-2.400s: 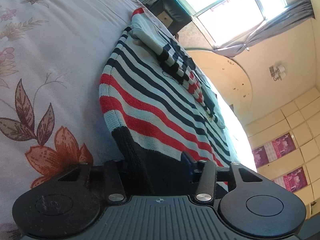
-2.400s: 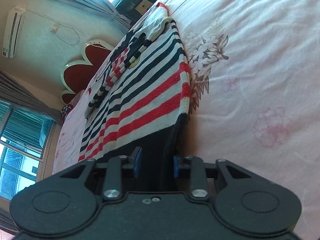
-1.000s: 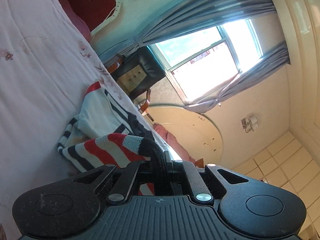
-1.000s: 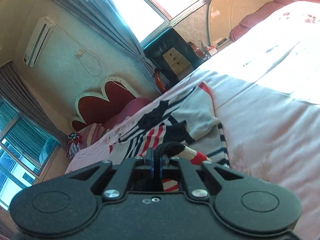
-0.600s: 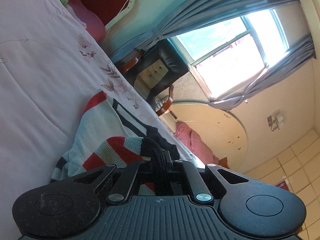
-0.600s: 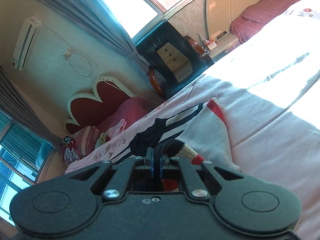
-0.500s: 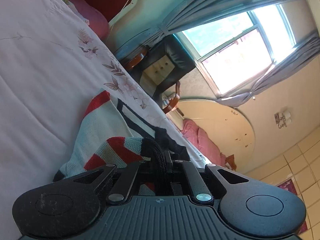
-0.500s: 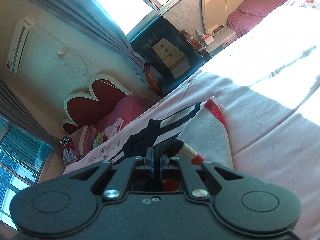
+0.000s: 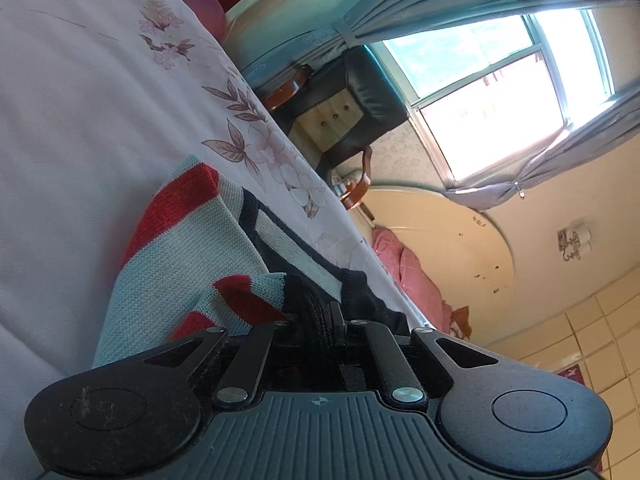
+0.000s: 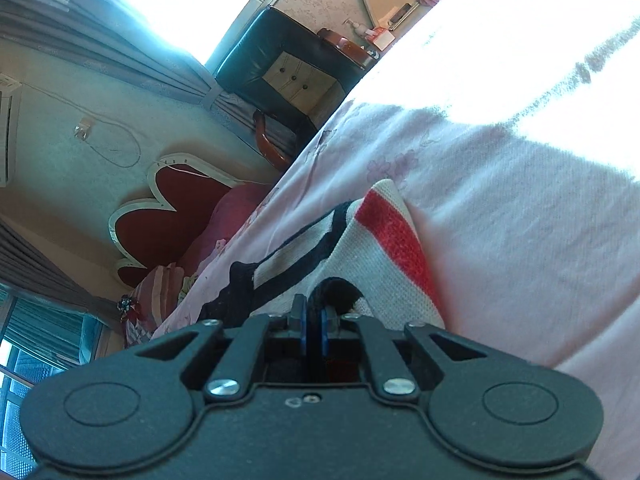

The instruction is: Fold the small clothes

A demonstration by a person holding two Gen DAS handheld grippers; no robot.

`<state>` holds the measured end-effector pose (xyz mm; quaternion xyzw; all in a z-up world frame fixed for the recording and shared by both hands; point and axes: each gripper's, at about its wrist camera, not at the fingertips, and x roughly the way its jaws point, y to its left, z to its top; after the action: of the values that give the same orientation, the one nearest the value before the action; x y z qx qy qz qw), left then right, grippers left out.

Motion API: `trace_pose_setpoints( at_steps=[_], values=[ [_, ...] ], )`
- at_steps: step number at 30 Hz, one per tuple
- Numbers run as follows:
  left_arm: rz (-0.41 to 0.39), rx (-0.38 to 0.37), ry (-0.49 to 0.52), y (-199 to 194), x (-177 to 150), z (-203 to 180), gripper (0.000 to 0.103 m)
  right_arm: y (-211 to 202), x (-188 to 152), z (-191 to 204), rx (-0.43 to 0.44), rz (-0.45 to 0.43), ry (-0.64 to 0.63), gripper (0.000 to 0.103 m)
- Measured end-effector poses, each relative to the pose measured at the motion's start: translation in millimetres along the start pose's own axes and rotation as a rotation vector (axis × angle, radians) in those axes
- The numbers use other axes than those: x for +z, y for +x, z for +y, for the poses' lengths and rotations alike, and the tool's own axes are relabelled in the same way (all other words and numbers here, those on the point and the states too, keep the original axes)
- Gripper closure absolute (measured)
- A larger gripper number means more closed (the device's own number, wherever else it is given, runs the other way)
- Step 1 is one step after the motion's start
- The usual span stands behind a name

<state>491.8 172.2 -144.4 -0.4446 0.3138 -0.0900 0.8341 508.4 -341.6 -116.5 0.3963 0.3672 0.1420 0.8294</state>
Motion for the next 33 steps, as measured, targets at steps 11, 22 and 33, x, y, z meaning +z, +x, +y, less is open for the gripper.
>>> trace_pose_setpoints(
  at_steps=[11,22,33],
  values=[
    [-0.088,0.015,0.197,-10.7,15.4,-24.1,0.028,-19.0,12.4,16.6,0.042,-0.131,-0.131,0.05],
    [0.092,0.258,0.551,21.4,20.1,-51.3,0.05,5.5,9.1,52.5,-0.144,-0.006,-0.467,0.059],
    [-0.101,0.388,0.709,2.2,-15.8,-55.3,0.094,14.7,-22.1,80.1,-0.311,-0.042,-0.758,0.095]
  ],
)
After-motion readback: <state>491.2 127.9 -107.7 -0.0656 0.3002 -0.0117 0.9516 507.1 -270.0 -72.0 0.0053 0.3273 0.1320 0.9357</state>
